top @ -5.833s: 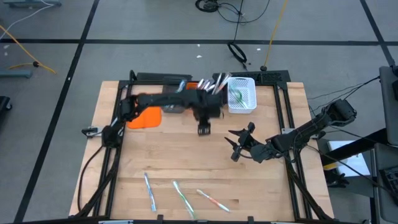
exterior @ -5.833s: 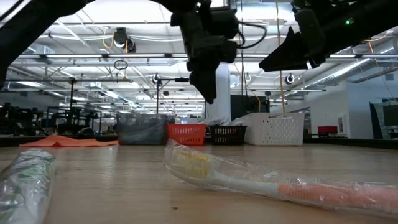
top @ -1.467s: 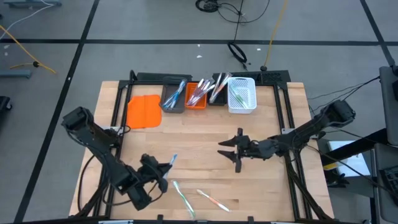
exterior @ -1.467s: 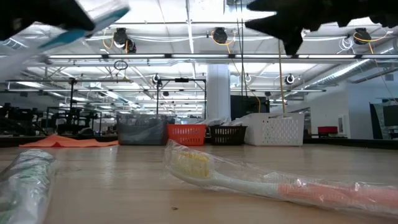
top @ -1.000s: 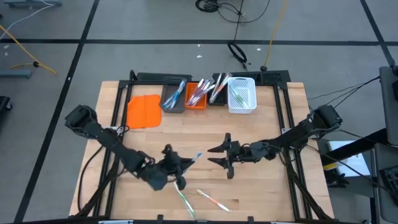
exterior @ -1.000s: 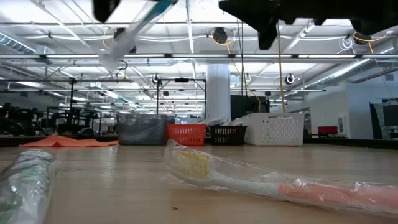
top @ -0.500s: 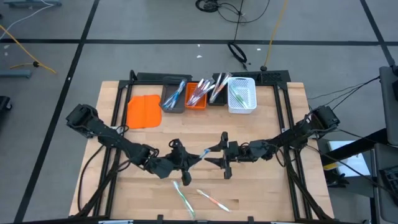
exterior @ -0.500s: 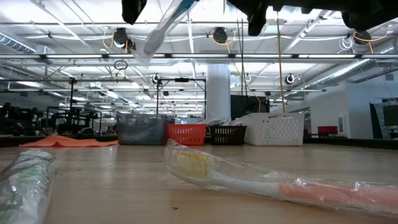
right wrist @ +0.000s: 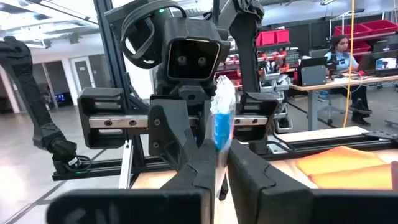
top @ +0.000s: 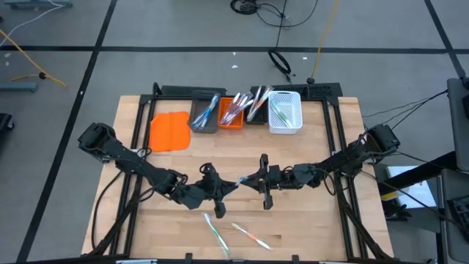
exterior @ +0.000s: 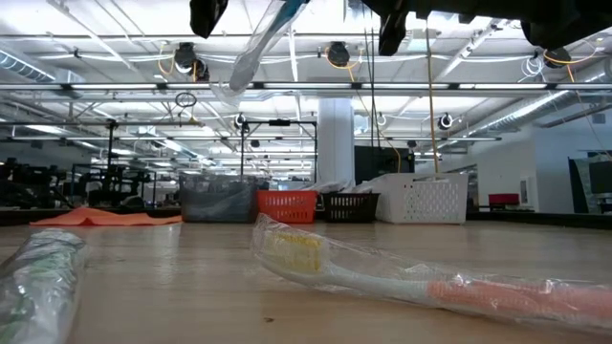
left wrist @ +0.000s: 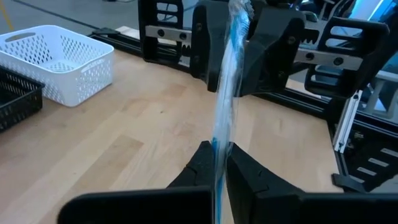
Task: Pick & Place Toothbrushes
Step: Put the blue toothbrush into the gray bin
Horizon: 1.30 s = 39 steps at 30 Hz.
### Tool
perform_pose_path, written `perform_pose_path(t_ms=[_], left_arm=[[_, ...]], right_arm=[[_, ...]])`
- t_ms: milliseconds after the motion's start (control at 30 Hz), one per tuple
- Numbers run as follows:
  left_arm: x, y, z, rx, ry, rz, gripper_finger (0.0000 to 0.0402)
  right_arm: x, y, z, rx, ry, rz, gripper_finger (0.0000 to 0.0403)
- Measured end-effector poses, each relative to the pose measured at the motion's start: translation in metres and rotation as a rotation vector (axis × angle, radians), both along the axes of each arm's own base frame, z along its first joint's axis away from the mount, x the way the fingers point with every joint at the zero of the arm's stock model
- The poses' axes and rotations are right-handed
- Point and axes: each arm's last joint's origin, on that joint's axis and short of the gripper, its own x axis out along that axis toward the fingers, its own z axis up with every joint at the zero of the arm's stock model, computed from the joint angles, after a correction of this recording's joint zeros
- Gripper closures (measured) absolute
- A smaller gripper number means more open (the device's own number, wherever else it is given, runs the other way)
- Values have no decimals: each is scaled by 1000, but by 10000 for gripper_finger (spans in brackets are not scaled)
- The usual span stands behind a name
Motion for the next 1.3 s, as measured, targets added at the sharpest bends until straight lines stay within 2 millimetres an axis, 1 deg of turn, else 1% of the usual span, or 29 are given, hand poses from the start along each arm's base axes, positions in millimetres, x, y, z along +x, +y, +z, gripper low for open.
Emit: perform_pose_path(t_ms=[67, 233, 367, 467, 567, 633, 733, 833, 967, 1033, 1133, 1200, 1300], left_arm=[[0, 0, 0, 1, 1, -1, 388], [0, 0, 0, 9, 4, 2, 347], [0, 0, -1, 39, 17, -8, 326], [-6, -1, 0, 82, 50, -25, 321], [-15, 1, 8, 87, 63, -18, 322], [-24, 2, 13, 91, 84, 6, 325], [-32, 6, 16, 99, 103, 52, 325], [-39, 7, 17, 114, 129, 78, 325], [-41, 9, 14, 135, 153, 108, 325], [-41, 10, 14, 137, 152, 115, 325], [-40, 12, 14, 138, 155, 126, 325], [-40, 14, 14, 139, 159, 138, 325], [-41, 16, 13, 161, 159, 173, 325]], right_arm=[[0, 0, 0, 4, 0, 1, 387], [0, 0, 0, -18, 0, -6, 388], [0, 0, -1, -21, 7, -8, 389], [0, 0, -2, -30, 33, -7, 389], [-3, -2, 1, -26, 76, -17, 389], [-6, -4, 2, -26, 119, -54, 389], [-13, -8, 9, -33, 165, -114, 389], [-18, -15, 16, -26, 182, -181, 389], [-20, -28, 24, -27, 236, -300, 389], [-16, -35, 27, -34, 297, -367, 389], [-8, -47, 36, -52, 356, -410, 389], [-4, -54, 44, -49, 361, -438, 389], [0, -66, 51, -55, 357, -477, 389]])
